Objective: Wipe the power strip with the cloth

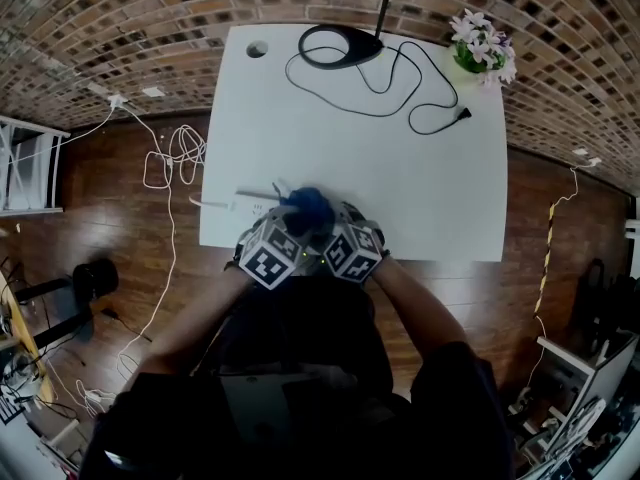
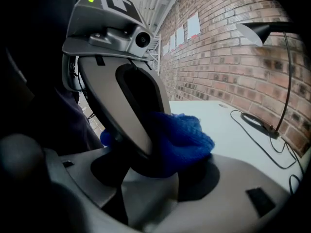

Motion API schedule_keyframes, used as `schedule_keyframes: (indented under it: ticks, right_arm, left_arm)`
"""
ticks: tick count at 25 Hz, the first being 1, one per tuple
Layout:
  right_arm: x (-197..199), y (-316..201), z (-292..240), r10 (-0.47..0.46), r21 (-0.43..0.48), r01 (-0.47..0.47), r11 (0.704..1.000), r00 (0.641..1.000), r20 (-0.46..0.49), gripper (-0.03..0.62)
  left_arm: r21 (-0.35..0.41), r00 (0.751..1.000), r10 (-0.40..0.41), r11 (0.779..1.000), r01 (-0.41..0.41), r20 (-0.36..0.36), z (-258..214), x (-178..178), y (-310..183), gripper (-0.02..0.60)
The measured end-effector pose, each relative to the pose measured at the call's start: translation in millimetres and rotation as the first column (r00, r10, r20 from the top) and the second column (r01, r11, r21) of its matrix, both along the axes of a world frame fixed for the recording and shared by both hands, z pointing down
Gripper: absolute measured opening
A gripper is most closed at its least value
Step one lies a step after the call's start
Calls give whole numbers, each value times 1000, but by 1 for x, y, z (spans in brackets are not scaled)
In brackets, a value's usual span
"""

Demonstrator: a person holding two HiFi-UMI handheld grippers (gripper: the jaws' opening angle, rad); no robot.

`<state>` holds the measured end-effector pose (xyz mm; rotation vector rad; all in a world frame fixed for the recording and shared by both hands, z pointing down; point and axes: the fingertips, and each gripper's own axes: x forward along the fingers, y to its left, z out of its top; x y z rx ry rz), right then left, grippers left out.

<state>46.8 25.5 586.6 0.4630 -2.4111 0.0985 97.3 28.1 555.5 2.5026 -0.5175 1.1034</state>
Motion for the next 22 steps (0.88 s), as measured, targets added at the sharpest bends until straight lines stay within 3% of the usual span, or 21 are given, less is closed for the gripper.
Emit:
schedule_keyframes:
  ticks: [6, 16, 22]
  right_arm:
    - [2, -1, -2, -4, -22, 4, 1000, 1000, -11, 284]
    - [-1, -1, -1, 66, -59, -68, 996, 997, -28, 288]
    - [-5, -1, 0, 29, -74, -30, 997, 999, -25, 282]
  left_arm:
    - [-15, 1000, -16, 1000, 16, -14, 0, -5, -1, 66]
    - [-57, 997, 7, 998, -11, -76, -4, -7, 1, 66]
    - [-81, 993, 9, 997, -19, -115, -9, -10, -2, 63]
